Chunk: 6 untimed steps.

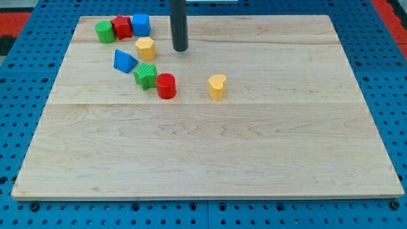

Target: Move the yellow hexagon and the blue triangle to the left of the board

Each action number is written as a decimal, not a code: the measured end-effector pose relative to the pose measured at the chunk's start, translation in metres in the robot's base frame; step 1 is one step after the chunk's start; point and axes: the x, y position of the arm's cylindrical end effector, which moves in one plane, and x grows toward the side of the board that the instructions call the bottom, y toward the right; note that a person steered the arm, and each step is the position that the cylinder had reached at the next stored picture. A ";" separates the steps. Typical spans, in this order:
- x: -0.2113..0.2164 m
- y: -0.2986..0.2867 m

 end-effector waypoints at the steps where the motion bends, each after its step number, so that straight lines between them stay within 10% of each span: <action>1: 0.016 -0.019; 3: -0.018 -0.066; 6: 0.047 -0.082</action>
